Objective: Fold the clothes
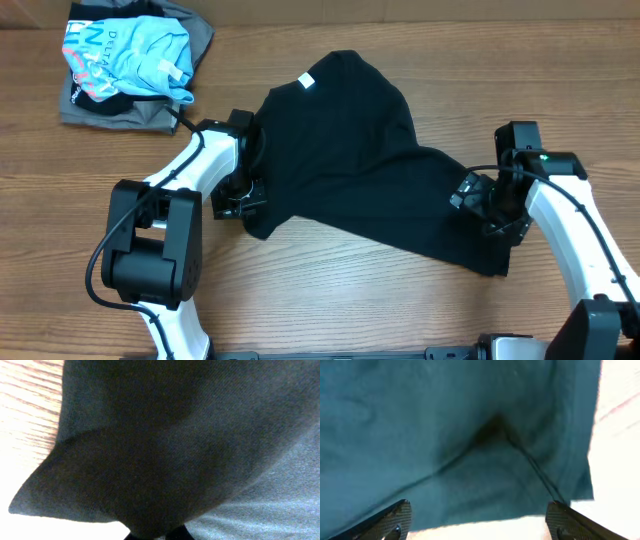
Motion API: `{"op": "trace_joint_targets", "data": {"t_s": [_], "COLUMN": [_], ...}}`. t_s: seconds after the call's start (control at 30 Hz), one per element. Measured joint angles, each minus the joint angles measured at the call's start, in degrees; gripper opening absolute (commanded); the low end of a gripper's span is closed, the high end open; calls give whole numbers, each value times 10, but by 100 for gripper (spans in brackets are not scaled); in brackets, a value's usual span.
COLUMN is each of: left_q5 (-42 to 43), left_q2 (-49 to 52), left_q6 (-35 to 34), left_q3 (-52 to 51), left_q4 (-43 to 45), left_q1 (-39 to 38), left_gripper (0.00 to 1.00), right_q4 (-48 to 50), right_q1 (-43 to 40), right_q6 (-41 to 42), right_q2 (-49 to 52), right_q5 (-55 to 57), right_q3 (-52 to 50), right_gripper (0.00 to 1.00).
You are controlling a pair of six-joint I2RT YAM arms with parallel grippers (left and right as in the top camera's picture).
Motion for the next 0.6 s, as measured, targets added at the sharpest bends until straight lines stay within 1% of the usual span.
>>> {"op": "trace_joint_targets", "data": {"t_s": [0.2,0.3,0.37,0.53,0.6], "left_q5": [0,0,0,0,0], "left_q2": [0,0,0,0,0], "left_q6": [0,0,0,0,0], "left_q3": [0,0,0,0,0], "left_q4": [0,0,0,0,0], "left_q1": [0,0,0,0,0], "left_gripper": [6,6,5,5,5], "right_q4": [52,63,68,80,87], "right_q1": [0,0,0,0,0], "right_q6": [16,23,26,30,30], "right_q2": [7,28,48,84,93], "right_q5": [18,26,30,36,37], "right_q3": [-22,-28,-30,-30,-30], "right_gripper": [88,85,82,81,77]}}
